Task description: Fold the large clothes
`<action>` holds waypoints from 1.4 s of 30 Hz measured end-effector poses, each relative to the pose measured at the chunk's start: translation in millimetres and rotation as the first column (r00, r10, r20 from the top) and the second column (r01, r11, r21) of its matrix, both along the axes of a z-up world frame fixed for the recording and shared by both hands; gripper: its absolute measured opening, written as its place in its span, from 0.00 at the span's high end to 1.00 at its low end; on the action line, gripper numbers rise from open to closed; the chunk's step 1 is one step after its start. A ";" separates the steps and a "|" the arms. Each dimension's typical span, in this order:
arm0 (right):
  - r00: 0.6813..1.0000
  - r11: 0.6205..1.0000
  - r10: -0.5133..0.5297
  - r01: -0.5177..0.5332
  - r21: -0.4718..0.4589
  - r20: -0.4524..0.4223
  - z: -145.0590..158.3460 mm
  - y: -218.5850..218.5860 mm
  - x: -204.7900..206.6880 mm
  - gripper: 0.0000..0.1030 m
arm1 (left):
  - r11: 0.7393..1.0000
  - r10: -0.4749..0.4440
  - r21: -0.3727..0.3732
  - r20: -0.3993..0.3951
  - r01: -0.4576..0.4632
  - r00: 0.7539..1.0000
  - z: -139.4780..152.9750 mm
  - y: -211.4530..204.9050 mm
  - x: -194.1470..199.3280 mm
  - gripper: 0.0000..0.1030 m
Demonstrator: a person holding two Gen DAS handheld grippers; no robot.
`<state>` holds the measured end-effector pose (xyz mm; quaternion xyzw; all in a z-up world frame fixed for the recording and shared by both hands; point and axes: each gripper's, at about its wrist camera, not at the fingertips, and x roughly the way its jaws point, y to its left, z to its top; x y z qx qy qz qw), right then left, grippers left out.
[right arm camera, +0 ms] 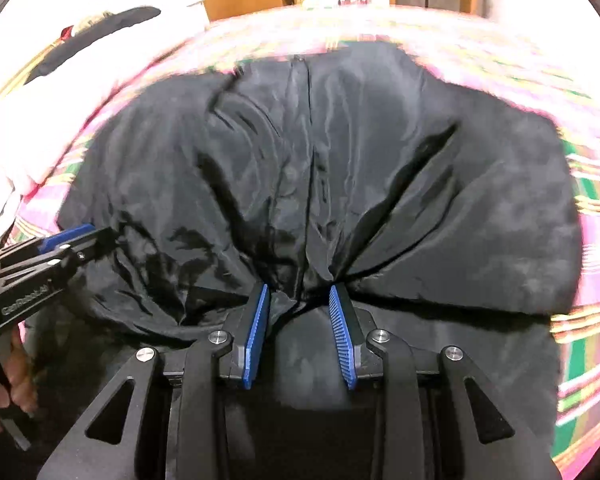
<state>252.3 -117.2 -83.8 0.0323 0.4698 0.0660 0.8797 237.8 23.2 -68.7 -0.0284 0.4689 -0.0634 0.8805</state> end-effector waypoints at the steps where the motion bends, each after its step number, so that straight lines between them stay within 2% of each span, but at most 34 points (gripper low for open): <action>1: 1.000 1.000 0.001 -0.001 0.005 0.020 6.2 2.2 -6.1 0.69 | 1.000 -0.004 -0.006 0.016 0.004 1.000 5.7 0.9 -5.1 0.61; 3: 0.998 1.000 0.011 -0.012 0.016 0.055 15.7 8.9 -18.2 0.69 | 1.000 -0.007 -0.015 0.038 0.008 0.999 13.2 2.5 -13.6 0.61; 6: 0.998 0.999 0.046 -0.047 0.019 0.033 5.9 23.8 -22.7 0.69 | 0.999 -0.036 -0.006 0.048 0.036 0.998 14.5 -1.8 -22.5 0.61; 9: 0.997 0.999 0.051 -0.051 0.005 -0.050 -24.3 29.8 -15.4 0.69 | 0.998 -0.061 0.026 -0.008 0.061 0.998 -4.9 -8.5 -19.2 0.61; 11: 0.997 0.999 0.035 -0.033 0.026 -0.064 -37.1 27.8 -12.5 0.69 | 0.999 -0.054 -0.002 -0.054 0.054 0.997 -18.8 -6.3 -12.6 0.61; 14: 0.998 0.999 0.037 -0.036 0.024 -0.055 -41.1 27.9 -9.0 0.70 | 0.999 -0.038 -0.036 -0.067 0.035 0.997 -23.7 -3.0 -5.4 0.59; 16: 0.997 0.998 0.059 -0.059 -0.001 -0.049 -44.8 31.5 -8.5 0.70 | 0.999 -0.035 -0.034 -0.067 0.033 0.997 -26.4 -2.7 -3.4 0.59; 26: 0.996 0.997 0.080 -0.080 -0.010 -0.034 -62.3 32.6 -11.3 0.70 | 0.999 -0.038 0.014 -0.032 0.039 0.999 -29.7 -23.3 -0.9 0.58; 34: 0.994 0.997 0.072 -0.069 0.036 -0.079 -47.5 23.8 -7.5 0.69 | 0.999 -0.034 0.037 -0.016 0.034 0.999 -18.3 -22.8 -15.3 0.58; 38: 0.995 0.998 0.064 -0.062 0.028 -0.073 -30.3 19.3 -26.0 0.68 | 0.997 -0.035 0.063 0.034 0.033 0.999 -0.1 -25.7 -39.1 0.59; 42: 0.997 0.998 0.055 -0.053 0.027 -0.047 -13.4 6.1 -59.4 0.68 | 0.997 -0.043 0.064 0.050 0.039 0.998 13.7 -28.0 -72.2 0.59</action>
